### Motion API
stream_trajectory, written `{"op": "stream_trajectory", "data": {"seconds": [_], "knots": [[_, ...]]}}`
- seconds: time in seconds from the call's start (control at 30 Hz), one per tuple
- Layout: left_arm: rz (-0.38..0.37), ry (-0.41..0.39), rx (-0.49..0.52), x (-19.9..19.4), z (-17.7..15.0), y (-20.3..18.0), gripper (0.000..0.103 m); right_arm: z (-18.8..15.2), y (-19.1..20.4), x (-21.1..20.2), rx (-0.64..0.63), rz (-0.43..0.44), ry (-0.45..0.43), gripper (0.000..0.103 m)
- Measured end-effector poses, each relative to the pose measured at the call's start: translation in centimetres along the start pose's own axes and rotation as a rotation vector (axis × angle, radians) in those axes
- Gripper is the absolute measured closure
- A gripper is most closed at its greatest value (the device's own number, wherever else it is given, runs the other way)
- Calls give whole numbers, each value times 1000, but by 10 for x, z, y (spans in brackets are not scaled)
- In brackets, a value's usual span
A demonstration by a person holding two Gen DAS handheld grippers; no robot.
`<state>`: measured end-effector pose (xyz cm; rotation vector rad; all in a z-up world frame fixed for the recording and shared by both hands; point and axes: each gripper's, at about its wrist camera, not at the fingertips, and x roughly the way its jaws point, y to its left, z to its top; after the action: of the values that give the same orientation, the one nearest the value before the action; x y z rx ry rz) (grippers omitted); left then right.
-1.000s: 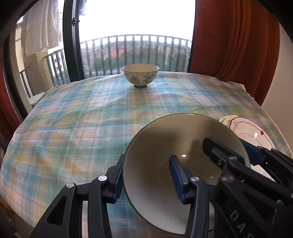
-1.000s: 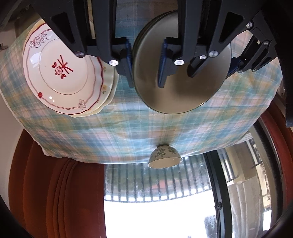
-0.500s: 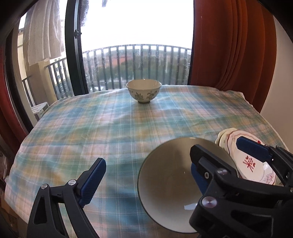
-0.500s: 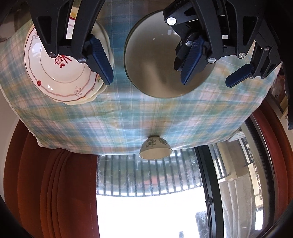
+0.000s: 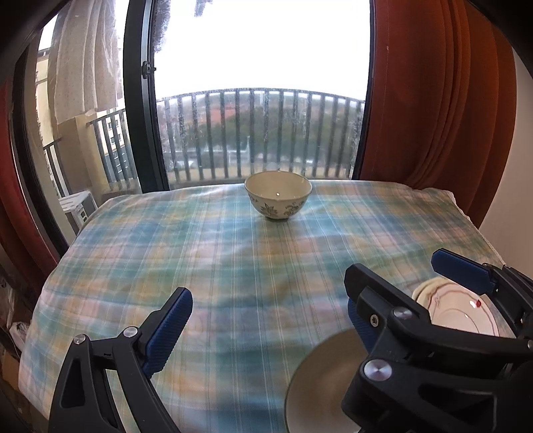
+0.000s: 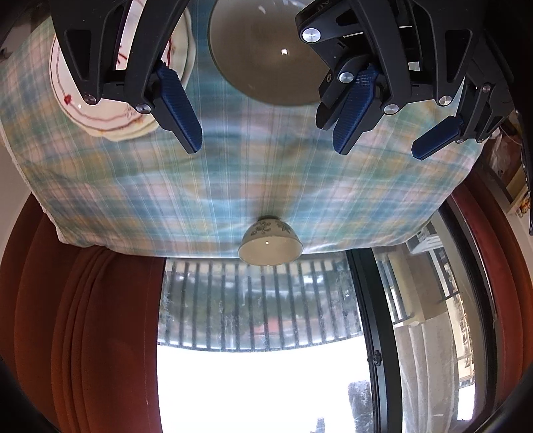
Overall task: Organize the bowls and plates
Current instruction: 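Open both tools and release the nested bowl, then move both tools toward the nested bowl stack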
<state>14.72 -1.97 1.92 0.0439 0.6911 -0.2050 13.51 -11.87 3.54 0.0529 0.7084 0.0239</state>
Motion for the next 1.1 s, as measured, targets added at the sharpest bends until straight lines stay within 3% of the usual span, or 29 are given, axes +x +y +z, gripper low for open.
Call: {"op": "stream_trajectory", "data": {"seconds": [0.57, 1.1], "knots": [[46, -25, -17, 60, 81, 22, 7, 85, -3, 62, 4, 17, -17, 17], [56, -25, -14, 128, 136, 18, 8, 142, -24, 136, 9, -7, -31, 17]]}}
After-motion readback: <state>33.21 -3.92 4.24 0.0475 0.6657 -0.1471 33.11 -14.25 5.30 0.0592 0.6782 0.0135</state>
